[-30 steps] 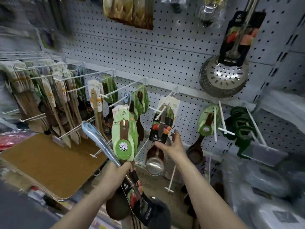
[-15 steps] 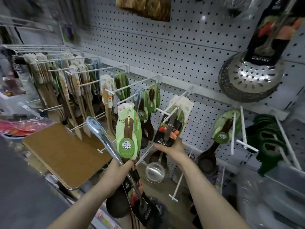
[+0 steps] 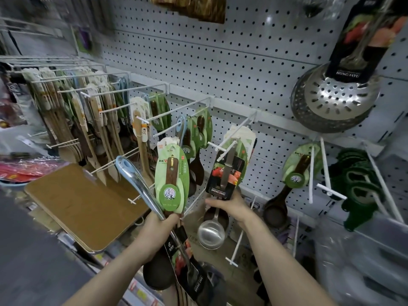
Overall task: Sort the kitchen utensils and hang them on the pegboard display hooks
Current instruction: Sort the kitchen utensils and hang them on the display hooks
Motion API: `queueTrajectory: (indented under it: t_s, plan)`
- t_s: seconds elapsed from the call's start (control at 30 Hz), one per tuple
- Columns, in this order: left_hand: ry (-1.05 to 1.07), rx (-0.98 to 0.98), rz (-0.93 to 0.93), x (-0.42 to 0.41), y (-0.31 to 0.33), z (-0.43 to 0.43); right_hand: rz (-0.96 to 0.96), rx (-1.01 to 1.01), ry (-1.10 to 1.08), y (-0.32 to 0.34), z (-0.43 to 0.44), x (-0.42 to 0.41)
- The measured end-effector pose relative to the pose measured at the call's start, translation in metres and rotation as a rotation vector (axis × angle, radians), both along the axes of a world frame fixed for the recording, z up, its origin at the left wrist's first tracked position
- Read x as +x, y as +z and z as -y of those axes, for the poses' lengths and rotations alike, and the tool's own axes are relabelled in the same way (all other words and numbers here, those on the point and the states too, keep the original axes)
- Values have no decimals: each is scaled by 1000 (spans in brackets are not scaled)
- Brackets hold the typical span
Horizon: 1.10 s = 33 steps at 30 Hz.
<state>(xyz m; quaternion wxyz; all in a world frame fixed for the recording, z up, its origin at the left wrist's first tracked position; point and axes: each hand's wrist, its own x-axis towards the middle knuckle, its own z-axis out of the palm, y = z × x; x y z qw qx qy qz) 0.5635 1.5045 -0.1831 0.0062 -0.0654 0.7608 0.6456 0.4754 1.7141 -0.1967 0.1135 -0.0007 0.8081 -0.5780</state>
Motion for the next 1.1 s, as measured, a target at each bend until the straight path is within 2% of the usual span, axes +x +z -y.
queueTrajectory:
  t_s: [0.1,0.27,0.4,0.47,0.63,0.73,1.1]
  plan:
    - [6,-8,30,-1,-2,4,25,-48,-23,-1,3,3]
    - [4,-9,34,-4,-6,7,154,-88,102,-2,7,8]
    - [24,-28,19,-6,-10,6,135,-90,61,-4,14,11]
    - [15,-40,13,-7,-11,6,98,-78,-39,-4,22,13]
    - [-13,-13,-6,-6,-8,2,20,-24,-460,-12,46,8]
    - [-16,-25,-11,-7,-8,0,-57,3,-556,-13,46,9]
    - [-21,-11,22,-10,-10,-3,-158,-34,-447,-12,37,27]
